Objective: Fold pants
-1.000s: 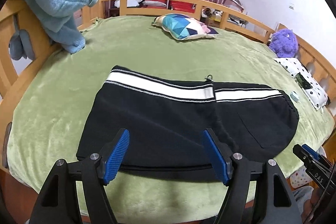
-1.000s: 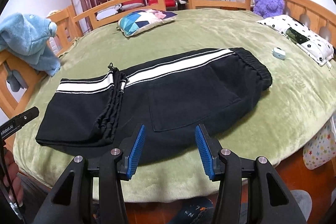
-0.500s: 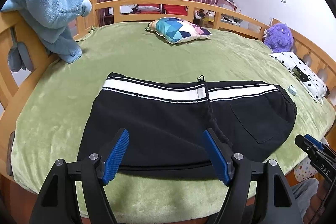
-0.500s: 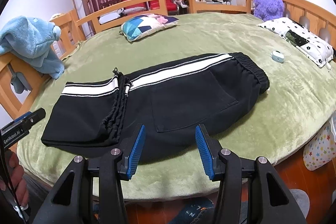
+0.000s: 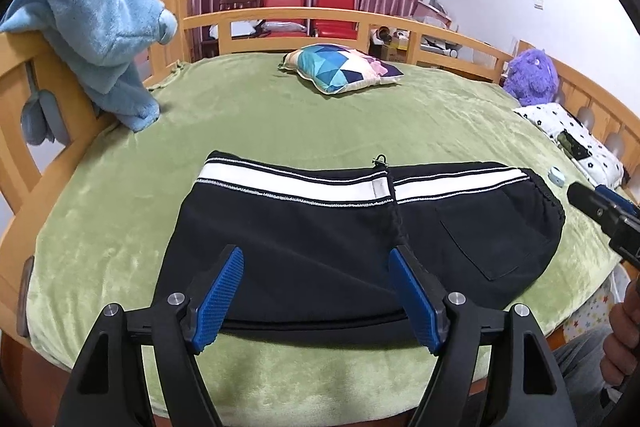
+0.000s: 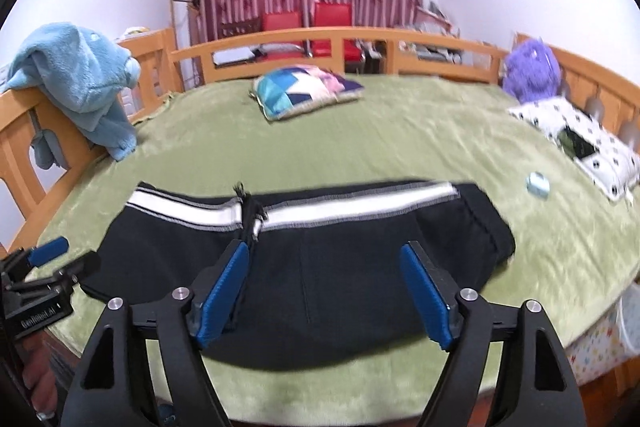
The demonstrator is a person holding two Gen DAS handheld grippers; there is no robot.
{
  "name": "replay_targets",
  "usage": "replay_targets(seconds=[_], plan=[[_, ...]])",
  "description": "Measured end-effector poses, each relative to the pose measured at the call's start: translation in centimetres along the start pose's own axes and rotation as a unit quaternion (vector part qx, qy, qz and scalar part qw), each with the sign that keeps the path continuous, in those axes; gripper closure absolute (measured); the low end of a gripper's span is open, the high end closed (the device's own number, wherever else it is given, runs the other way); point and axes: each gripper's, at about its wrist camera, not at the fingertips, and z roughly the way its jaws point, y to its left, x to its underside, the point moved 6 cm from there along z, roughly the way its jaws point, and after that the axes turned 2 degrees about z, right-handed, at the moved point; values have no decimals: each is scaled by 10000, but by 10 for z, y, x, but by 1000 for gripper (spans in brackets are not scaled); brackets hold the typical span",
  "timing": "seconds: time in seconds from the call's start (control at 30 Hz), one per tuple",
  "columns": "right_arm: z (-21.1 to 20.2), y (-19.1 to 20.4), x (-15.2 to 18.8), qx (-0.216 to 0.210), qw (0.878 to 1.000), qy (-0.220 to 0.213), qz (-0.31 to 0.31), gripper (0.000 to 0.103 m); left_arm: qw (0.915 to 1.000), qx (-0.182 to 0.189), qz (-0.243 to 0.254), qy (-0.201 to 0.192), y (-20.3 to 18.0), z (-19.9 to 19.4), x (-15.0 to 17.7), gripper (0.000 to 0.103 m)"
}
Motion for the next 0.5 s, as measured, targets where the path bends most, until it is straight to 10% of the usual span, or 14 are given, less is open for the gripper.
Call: replay_targets(seconds=[0.5], plan=[[55, 6, 30, -708, 9914, 759, 801, 23, 9997, 117, -21, 203, 8, 20, 9, 29]])
